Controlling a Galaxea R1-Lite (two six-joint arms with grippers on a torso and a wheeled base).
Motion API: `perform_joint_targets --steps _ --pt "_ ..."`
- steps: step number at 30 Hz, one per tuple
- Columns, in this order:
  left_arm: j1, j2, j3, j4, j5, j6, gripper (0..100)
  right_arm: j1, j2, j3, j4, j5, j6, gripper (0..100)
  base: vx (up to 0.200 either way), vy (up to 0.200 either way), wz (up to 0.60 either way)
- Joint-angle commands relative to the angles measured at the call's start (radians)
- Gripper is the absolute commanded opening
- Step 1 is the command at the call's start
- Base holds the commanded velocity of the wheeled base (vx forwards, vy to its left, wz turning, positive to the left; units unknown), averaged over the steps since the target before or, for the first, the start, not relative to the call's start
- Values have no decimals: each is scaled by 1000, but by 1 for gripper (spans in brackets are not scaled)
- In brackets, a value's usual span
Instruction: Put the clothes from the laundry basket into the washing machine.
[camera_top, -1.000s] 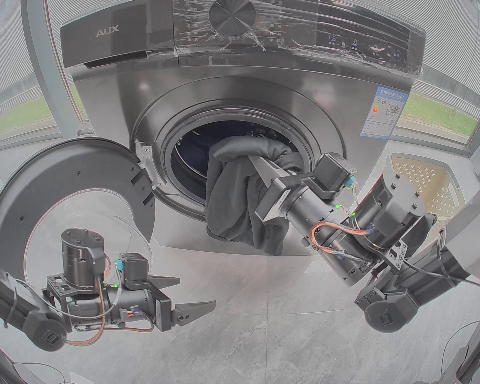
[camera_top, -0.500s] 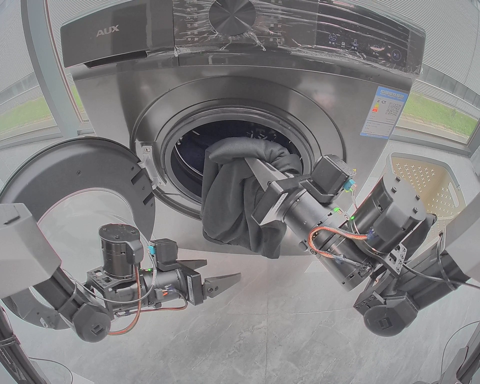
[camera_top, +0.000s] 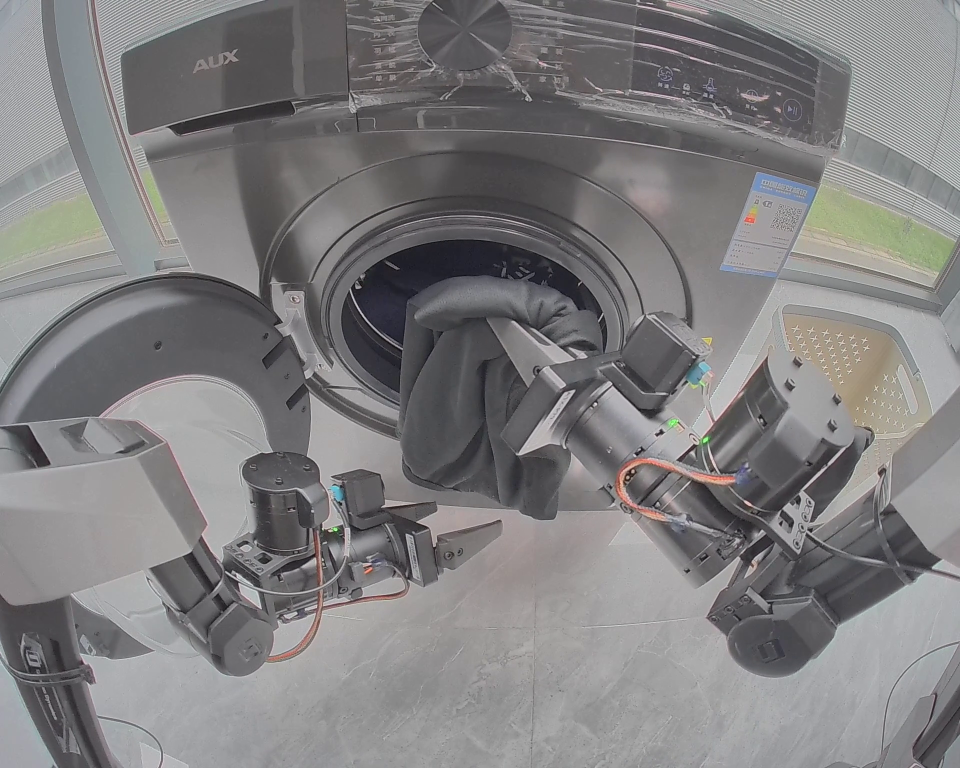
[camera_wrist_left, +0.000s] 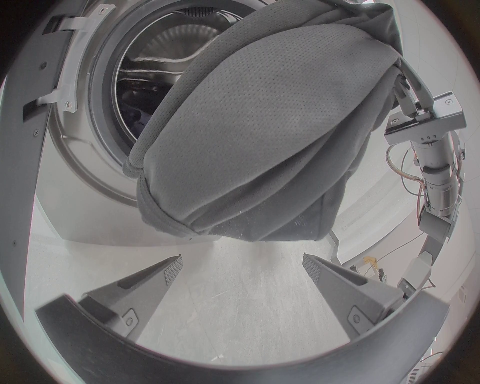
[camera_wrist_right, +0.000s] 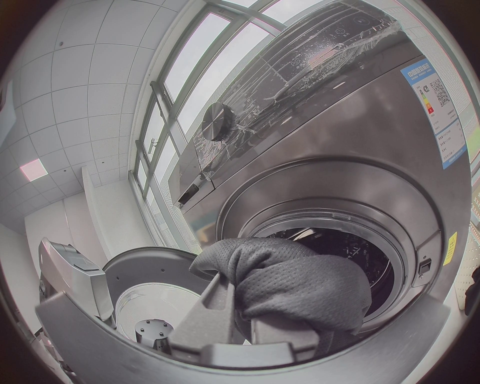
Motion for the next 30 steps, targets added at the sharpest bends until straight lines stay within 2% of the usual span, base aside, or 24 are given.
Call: perform_joint_targets --steps 1,15,21,22,30 --pt "0 53 -23 -39 11 -2 100 11 -2 10 -9 0 -1 0 0 0 0" --pt "0 114 -123 -130 76 -5 100 11 -5 18 -11 0 0 0 0 0 0" --pt "-6 119 -120 -154 82 -6 100 11 -2 19 -11 -1 2 0 0 0 0" --pt "-11 120 -117 -162 90 -5 0 11 -1 19 -11 -1 2 0 0 0 0" --pt "-23 89 -76 -220 103 -5 0 6 4 19 -11 -3 0 0 0 0 0"
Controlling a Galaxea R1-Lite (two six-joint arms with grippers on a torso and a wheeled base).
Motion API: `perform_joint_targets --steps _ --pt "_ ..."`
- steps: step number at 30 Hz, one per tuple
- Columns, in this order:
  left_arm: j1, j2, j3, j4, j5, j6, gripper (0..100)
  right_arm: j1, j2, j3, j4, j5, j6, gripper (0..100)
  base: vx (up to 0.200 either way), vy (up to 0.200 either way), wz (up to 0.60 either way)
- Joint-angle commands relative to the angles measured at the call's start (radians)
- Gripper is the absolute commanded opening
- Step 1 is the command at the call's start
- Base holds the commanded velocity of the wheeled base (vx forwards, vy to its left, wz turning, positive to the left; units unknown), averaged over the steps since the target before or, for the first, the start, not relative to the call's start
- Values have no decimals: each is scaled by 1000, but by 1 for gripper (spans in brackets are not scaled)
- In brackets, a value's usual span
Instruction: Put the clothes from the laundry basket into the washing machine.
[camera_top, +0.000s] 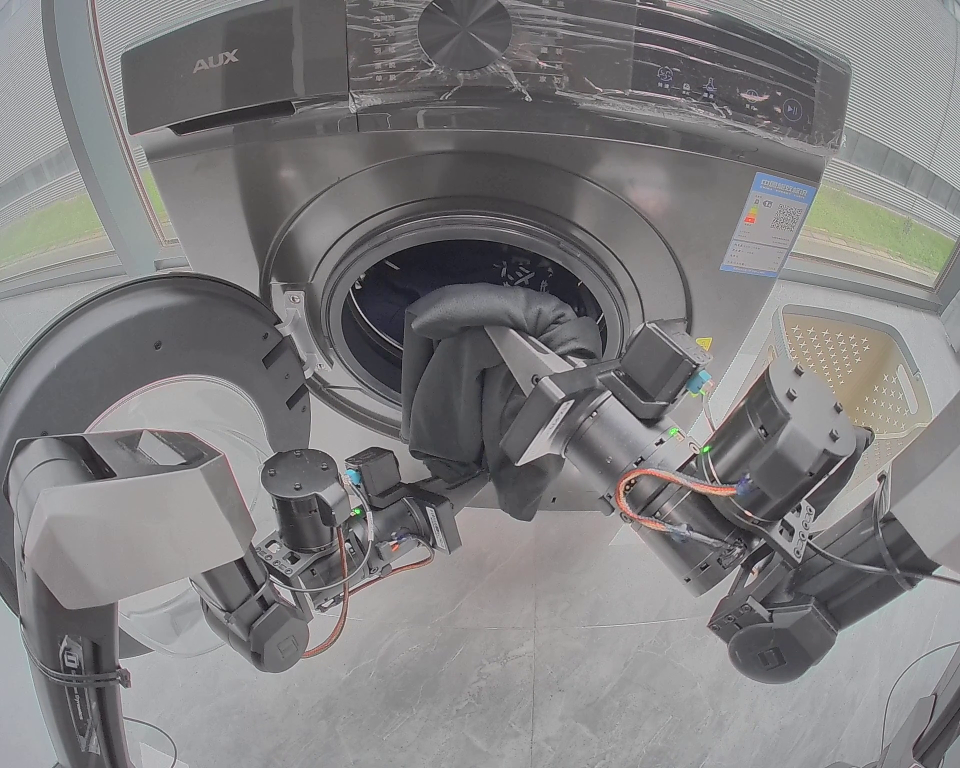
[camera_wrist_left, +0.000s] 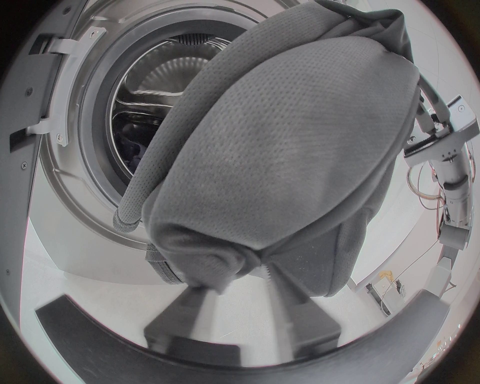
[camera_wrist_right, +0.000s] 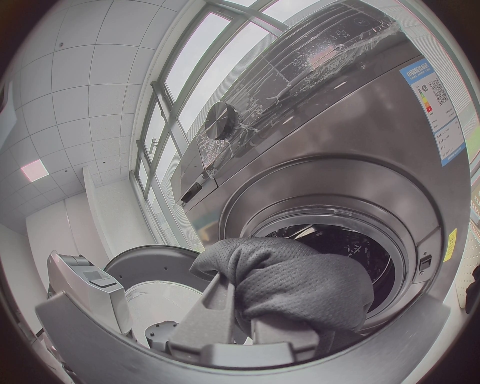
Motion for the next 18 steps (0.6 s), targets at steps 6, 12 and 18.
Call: perform_joint_targets --steps 6,12,18 --pt "-9 -109 98 -46 0 12 0 -16 8 9 2 0 -1 0 0 0 0" --pt "-69 -315 250 -46 -1 23 0 -24 13 81 1 1 4 0 0 0 0" --pt "-100 -491 353 -46 -10 14 0 -10 31 129 1 4 9 0 0 0 0"
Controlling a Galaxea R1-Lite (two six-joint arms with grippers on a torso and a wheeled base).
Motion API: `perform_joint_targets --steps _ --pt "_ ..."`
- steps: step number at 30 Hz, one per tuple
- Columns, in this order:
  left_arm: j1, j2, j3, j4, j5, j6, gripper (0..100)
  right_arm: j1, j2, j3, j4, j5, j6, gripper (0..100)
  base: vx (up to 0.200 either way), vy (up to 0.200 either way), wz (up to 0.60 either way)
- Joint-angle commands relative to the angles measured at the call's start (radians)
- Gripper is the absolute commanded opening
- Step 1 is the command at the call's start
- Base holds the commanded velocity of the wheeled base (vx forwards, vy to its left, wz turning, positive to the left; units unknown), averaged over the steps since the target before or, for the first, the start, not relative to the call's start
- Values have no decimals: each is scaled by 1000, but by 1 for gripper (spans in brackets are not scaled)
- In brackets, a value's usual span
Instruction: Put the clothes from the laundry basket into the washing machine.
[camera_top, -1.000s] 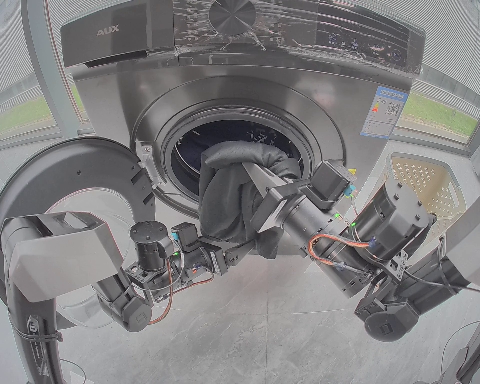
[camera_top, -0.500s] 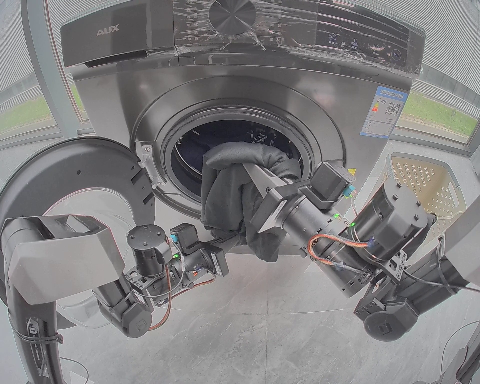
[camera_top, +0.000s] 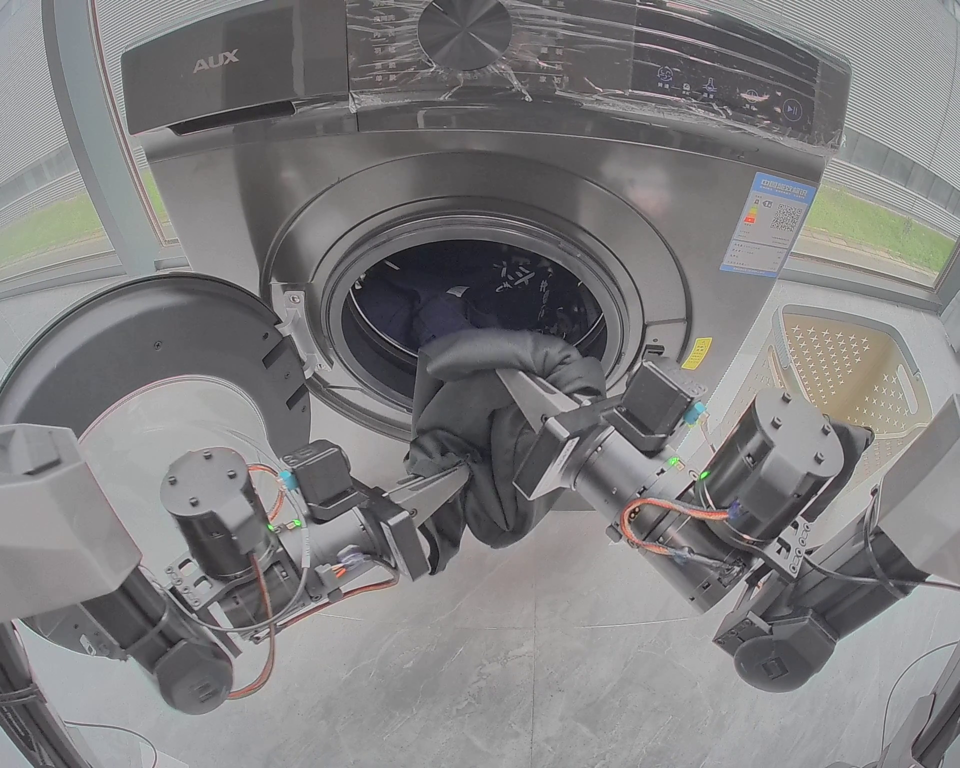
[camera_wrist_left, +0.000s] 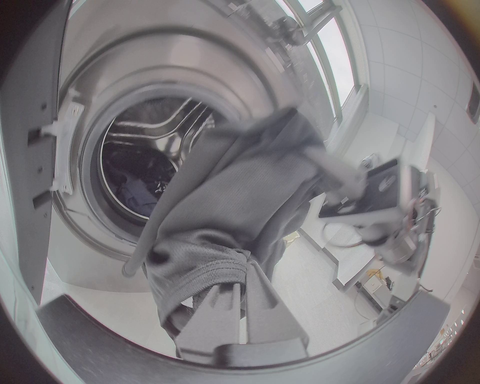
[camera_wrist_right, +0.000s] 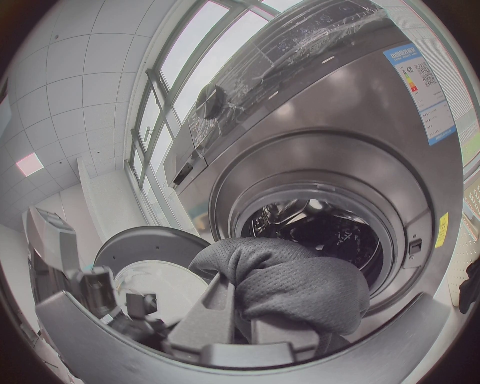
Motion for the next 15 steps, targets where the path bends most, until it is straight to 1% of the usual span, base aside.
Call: perform_joint_targets --steps 1,2,5,8,9,13,15 --pt "-30 -199 90 -2 -7 -6 0 13 24 62 -1 6 3 0 0 0 0" --pt "-27 -204 89 -2 -7 -9 0 17 26 78 -1 10 2 0 0 0 0" --pt "-24 -205 82 -4 -5 -6 0 35 36 105 -1 12 2 0 0 0 0" --pt "-24 -204 78 -2 -5 -7 0 43 50 107 -2 10 2 0 0 0 0" --pt "-24 -202 75 -4 -5 -7 0 43 61 98 -13 9 5 100 0 0 0" --pt "-19 -192 49 -2 7 -12 0 41 62 119 -16 10 5 100 0 0 0" --pt "-11 -181 27 -1 13 -12 0 43 62 148 -16 10 5 100 0 0 0"
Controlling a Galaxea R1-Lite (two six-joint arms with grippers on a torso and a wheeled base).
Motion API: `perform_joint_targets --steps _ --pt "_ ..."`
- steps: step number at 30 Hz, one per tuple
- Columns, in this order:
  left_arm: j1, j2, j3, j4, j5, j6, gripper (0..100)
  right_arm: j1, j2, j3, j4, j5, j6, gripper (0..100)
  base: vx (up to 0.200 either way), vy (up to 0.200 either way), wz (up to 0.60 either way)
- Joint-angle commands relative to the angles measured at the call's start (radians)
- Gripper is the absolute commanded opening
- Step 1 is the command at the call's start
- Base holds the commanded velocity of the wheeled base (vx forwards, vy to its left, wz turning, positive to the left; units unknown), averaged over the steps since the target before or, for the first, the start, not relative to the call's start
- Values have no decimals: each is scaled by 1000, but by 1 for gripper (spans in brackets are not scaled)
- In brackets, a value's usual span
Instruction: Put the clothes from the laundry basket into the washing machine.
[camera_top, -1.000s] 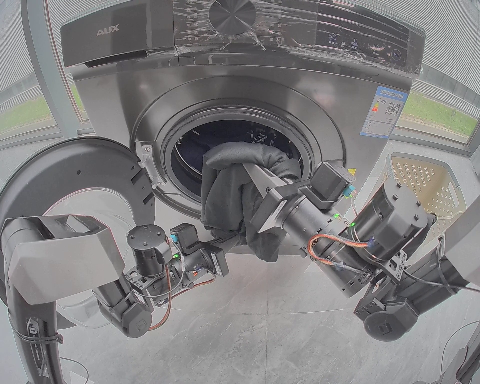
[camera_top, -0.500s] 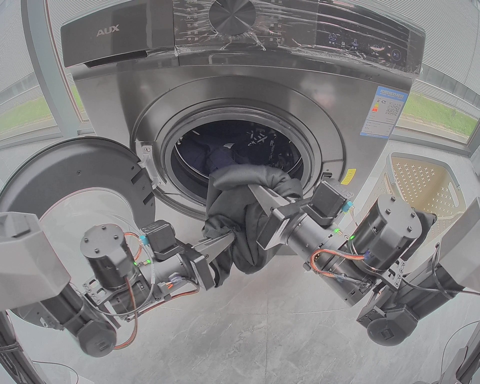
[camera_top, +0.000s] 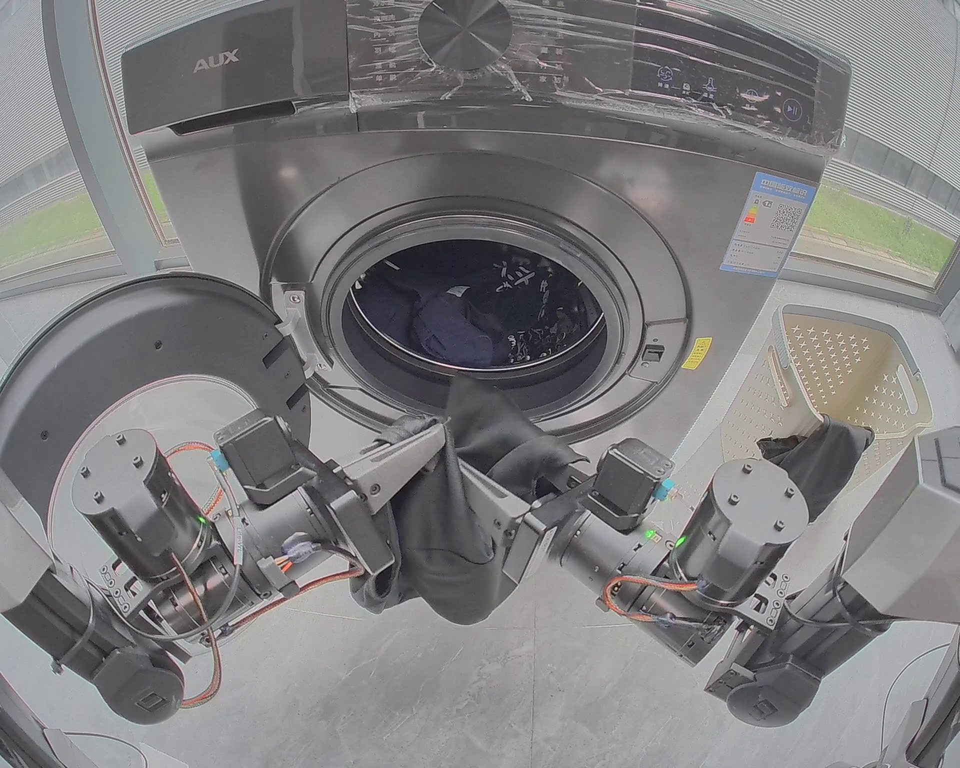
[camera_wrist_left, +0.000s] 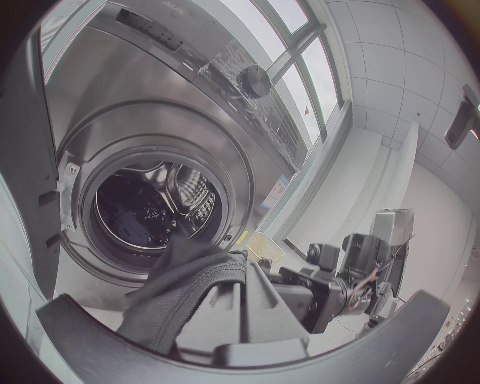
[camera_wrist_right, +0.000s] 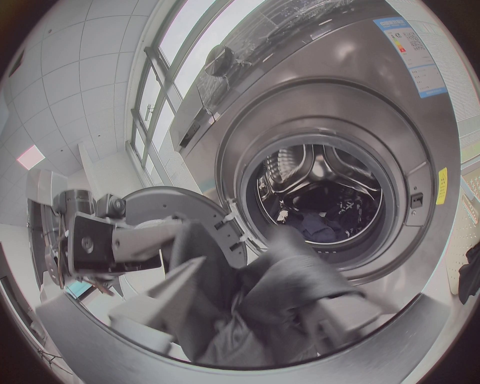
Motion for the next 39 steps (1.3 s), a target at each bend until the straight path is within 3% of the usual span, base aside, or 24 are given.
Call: perform_joint_targets --steps 1,7,18,26,34,39 --pt "15 4 -34 -1 12 -1 0 3 12 42 0 -1 0 100 0 0 0" --pt "41 33 -57 -2 47 0 0 -7 14 142 21 -8 -12 100 0 0 0" --pt "61 41 -115 -2 82 -3 0 -22 43 200 60 -10 -14 100 0 0 0" --pt "96 44 -175 -2 144 -47 0 20 84 321 57 -10 -15 100 0 0 0" --pt "82 39 -169 -2 145 -44 0 26 98 267 44 -4 -17 100 0 0 0" --pt "56 35 -161 -4 145 -39 0 12 143 97 37 -5 -34 100 0 0 0"
